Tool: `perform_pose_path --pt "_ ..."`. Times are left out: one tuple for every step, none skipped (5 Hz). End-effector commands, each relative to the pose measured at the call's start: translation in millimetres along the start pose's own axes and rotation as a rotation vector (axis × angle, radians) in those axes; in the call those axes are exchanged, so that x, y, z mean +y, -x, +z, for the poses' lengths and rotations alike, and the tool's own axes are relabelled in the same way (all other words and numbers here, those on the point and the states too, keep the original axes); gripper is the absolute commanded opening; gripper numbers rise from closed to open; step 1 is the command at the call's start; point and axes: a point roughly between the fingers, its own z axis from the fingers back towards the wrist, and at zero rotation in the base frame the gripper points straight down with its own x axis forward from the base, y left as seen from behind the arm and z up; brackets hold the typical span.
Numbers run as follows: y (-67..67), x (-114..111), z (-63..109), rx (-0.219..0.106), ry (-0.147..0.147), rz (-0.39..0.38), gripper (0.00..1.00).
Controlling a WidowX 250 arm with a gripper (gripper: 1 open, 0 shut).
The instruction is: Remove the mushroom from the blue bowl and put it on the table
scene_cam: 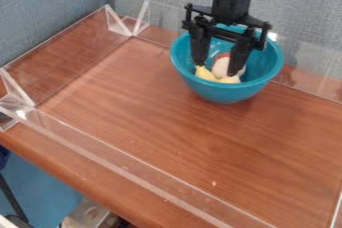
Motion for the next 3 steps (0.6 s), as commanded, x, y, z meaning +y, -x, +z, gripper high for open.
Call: perform_pose_path --pt "14.8 6.6 48.3 -0.104 0.006 -0.063 0.0" --pt "25.1 7.4 73.3 -0.163 0.016 -0.076 0.0" --pt "35.8 5.4 73.2 -0.203 0.025 -0.096 0.0"
